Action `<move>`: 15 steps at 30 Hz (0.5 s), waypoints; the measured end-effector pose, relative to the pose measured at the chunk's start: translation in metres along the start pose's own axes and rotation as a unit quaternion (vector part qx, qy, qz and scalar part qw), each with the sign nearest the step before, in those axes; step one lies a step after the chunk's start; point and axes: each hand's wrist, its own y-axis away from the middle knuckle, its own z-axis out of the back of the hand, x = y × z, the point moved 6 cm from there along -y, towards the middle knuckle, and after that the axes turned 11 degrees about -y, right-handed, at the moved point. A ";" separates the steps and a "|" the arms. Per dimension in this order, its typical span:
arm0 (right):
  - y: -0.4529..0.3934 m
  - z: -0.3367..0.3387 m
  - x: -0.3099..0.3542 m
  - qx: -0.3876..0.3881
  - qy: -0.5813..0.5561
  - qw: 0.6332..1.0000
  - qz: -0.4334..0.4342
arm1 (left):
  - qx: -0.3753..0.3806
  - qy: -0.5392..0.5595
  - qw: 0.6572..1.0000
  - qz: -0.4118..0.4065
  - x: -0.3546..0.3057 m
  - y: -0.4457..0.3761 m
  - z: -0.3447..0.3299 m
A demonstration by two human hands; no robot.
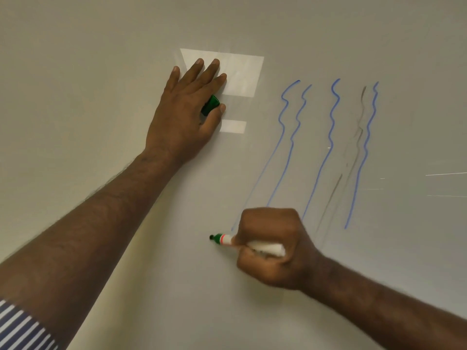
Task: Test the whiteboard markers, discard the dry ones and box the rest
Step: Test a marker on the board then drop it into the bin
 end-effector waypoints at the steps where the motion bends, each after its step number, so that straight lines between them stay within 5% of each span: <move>1: 0.004 -0.006 0.001 0.011 0.006 1.000 -0.007 | 0.000 0.000 1.000 0.000 0.000 0.000 0.000; 6: -0.013 0.008 0.007 0.031 -0.007 0.999 -0.027 | 0.004 -0.004 1.000 0.001 -0.001 0.001 0.001; 15: -0.105 0.141 -0.010 -0.266 -0.026 0.962 -0.059 | -0.002 0.003 1.000 0.001 -0.001 0.002 0.002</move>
